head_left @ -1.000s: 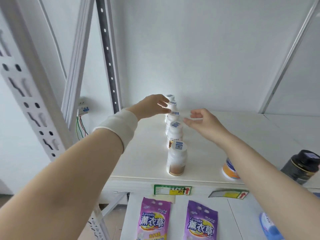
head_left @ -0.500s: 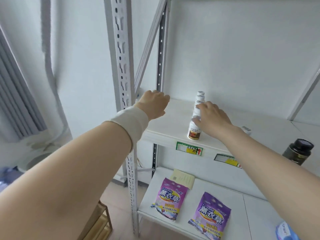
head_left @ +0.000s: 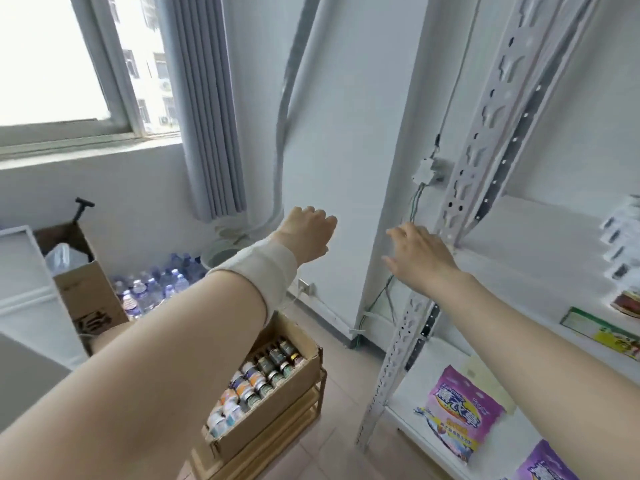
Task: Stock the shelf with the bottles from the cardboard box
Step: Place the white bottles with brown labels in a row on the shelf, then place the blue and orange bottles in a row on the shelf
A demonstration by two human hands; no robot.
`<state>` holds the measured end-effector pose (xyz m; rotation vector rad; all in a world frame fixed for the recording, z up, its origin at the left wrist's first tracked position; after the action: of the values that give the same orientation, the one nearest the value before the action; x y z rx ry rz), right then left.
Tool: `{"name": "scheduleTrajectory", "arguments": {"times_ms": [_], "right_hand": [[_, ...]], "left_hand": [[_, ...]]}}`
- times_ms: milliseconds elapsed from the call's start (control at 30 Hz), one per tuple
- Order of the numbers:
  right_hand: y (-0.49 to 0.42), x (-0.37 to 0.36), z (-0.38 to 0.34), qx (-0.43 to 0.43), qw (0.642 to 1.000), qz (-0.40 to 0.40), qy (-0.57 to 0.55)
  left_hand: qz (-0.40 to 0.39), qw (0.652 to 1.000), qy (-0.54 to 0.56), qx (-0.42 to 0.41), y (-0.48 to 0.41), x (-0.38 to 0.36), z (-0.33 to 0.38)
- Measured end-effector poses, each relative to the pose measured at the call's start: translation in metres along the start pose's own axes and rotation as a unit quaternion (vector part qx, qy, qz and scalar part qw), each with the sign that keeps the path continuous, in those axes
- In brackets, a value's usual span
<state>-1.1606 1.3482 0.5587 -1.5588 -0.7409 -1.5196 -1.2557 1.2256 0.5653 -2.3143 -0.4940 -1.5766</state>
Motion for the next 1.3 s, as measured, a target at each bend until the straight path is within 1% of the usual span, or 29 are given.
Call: {"name": "scheduleTrajectory", "arguments": {"times_ms": [100, 233, 333, 467, 600, 767, 900, 1000, 1067, 1133, 1200, 1300], "right_hand": [[-0.019, -0.041, -0.069, 0.042, 0.998, -0.036, -0.006], [-0.039, -0.104, -0.143, 0.093, 0.992, -0.087, 0.015], [-0.055, -0.156, -0.186, 0.122, 0.983, -0.133, 0.035], [-0.082, -0.233, -0.229, 0.169, 0.965, -0.191, 0.057], [-0.109, -0.32, -0.266, 0.232, 0.94, -0.242, 0.066], [-0.116, -0.431, -0.293, 0.302, 0.888, -0.333, 0.097], [-0.112, -0.501, -0.308, 0.343, 0.852, -0.378, 0.115], [-0.111, -0.555, -0.324, 0.367, 0.835, -0.396, 0.106], [-0.115, -0.588, -0.337, 0.362, 0.834, -0.408, 0.087], [-0.122, -0.615, -0.352, 0.358, 0.839, -0.405, 0.069], [-0.128, -0.634, -0.365, 0.368, 0.836, -0.401, 0.067], [-0.133, -0.656, -0.381, 0.399, 0.819, -0.405, 0.077]], "left_hand": [[-0.04, 0.997, 0.047, 0.039, 0.036, -0.062, -0.053], [-0.087, 0.99, 0.08, 0.076, 0.074, -0.145, -0.1], [-0.115, 0.979, 0.136, 0.103, 0.091, -0.208, -0.119], [-0.177, 0.952, 0.207, 0.141, 0.1, -0.302, -0.129], [-0.241, 0.91, 0.278, 0.192, 0.104, -0.396, -0.127], [-0.304, 0.842, 0.364, 0.259, 0.114, -0.498, -0.1], [-0.351, 0.792, 0.416, 0.277, 0.12, -0.559, -0.068], [-0.358, 0.766, 0.448, 0.292, 0.12, -0.611, -0.053], [-0.336, 0.756, 0.465, 0.316, 0.117, -0.645, -0.05], [-0.302, 0.76, 0.466, 0.337, 0.11, -0.673, -0.053], [-0.283, 0.76, 0.466, 0.353, 0.104, -0.695, -0.056], [-0.293, 0.755, 0.479, 0.339, 0.102, -0.72, -0.053]]}}
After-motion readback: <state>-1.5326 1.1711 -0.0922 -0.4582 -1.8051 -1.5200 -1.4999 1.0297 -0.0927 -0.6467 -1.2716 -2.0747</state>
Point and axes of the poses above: each hand's wrist, its own y-axis away from the middle knuckle, its own x-axis out of the back of the hand, z = x × y, the point moved 6 cm from there along -y, towards the middle knuckle, and after that the axes turned 13 degrees about -x, right-handed, at the moved point
